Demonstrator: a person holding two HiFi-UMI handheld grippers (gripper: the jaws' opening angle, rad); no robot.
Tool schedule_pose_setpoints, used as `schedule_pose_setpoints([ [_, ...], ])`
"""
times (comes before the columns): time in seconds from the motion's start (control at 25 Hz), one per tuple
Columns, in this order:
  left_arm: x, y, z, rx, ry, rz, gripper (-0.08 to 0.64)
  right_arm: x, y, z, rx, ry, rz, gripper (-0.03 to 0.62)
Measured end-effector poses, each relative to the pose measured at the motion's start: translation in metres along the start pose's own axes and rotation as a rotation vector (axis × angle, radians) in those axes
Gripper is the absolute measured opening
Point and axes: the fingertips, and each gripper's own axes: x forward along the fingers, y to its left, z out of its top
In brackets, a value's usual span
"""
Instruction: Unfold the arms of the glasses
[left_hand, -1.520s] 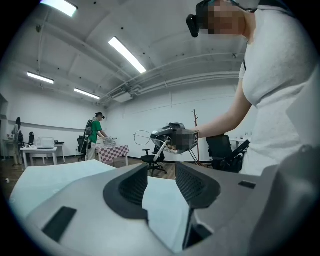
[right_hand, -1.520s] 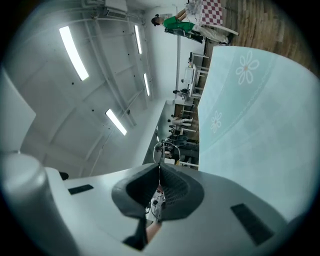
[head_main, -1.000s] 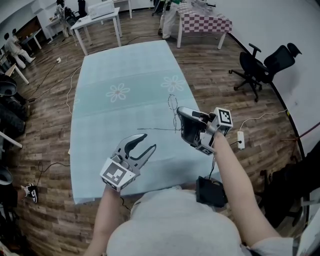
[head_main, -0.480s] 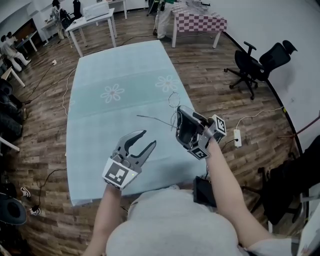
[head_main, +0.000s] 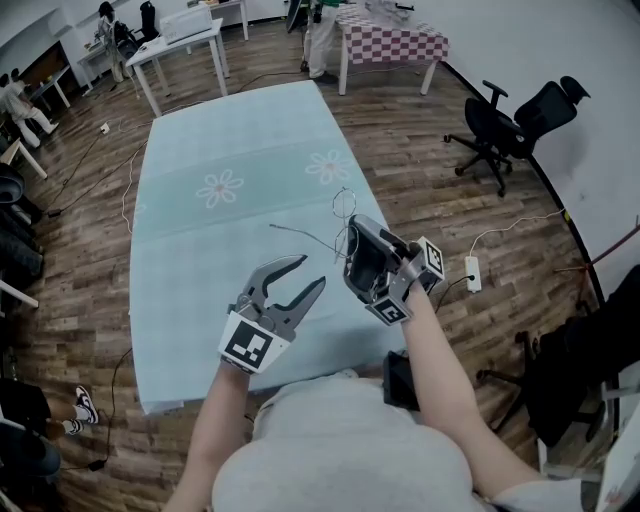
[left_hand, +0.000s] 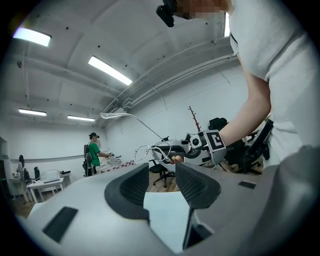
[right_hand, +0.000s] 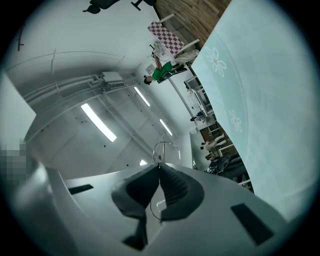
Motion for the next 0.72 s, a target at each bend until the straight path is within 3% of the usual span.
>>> schedule_pose_setpoints([
  [0.4, 0.013, -0.002, 0.005, 0.015, -0.003, 0.001, 0.167, -0.002, -0.008, -0.002, 0.050, -0.059, 0.005, 0.011],
  [0.72, 0.023, -0.006, 0.006, 0.088, 0.010, 0.013, 0.150, -0.001, -0.007, -0.007, 0.069, -0.051, 0.016, 0.011],
])
